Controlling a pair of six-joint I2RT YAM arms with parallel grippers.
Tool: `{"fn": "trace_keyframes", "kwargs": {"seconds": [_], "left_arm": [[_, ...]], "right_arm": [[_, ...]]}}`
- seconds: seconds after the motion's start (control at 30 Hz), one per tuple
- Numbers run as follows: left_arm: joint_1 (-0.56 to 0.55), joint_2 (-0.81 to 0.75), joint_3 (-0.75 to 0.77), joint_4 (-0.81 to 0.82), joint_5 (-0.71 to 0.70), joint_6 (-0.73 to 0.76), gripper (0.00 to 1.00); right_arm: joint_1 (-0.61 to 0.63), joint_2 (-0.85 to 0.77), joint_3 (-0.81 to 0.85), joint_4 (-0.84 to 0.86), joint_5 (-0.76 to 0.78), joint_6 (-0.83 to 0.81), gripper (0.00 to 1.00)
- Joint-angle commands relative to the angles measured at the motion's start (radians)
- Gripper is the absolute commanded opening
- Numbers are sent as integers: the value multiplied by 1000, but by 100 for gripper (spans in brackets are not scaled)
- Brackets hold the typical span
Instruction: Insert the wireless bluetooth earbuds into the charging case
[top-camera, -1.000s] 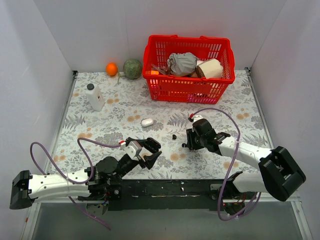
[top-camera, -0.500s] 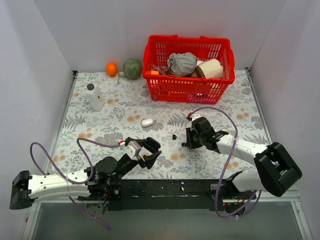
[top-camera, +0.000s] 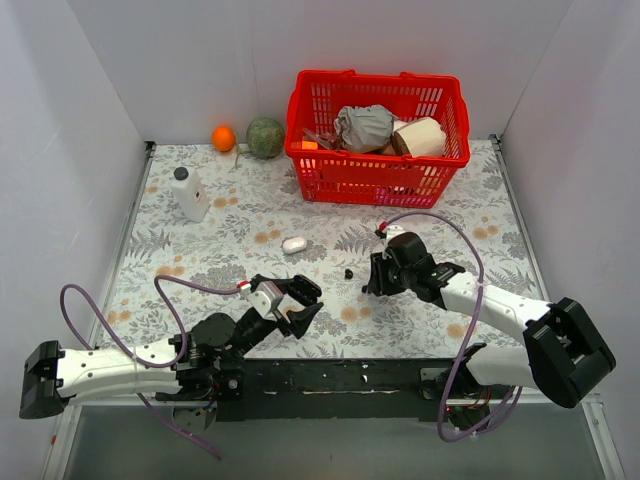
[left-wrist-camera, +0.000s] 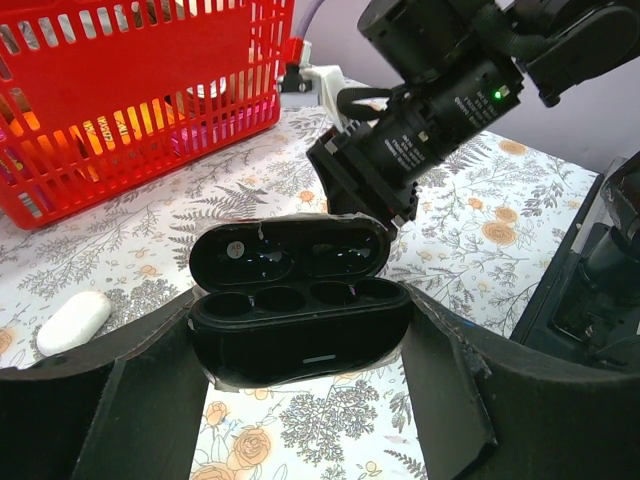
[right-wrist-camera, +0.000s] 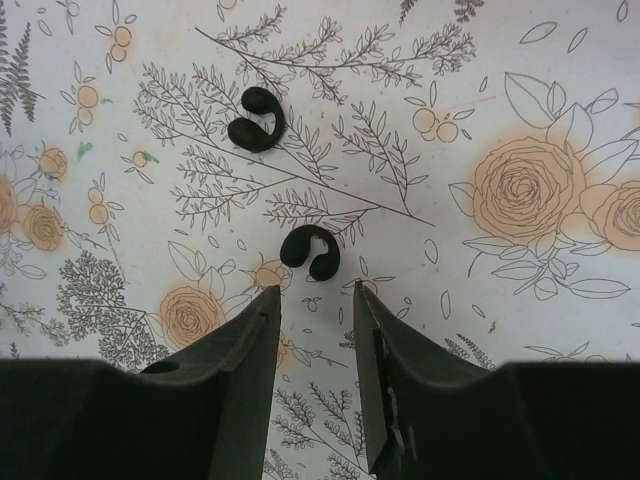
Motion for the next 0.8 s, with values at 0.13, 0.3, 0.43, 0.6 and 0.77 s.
{"fn": "trace_keyframes", "kwargs": {"seconds": [0.13, 0.3, 0.43, 0.6, 0.77], "left_arm": [[-4, 13, 0, 29, 12, -10, 0], [-4, 5, 8, 6, 16, -12, 0], [-4, -2, 15, -9, 21, -15, 0], [-4, 1, 14, -9, 24, -12, 0], [-4, 4, 15, -9, 30, -19, 0]], "right_arm": [[-63, 61, 123, -34, -28, -92, 40], [-73, 173, 158, -50, -67, -133, 38], [-73, 184, 154, -42, -87, -132, 41], [-73, 179, 149, -42, -116, -135, 44], [-73, 201, 134, -42, -124, -141, 44]]}}
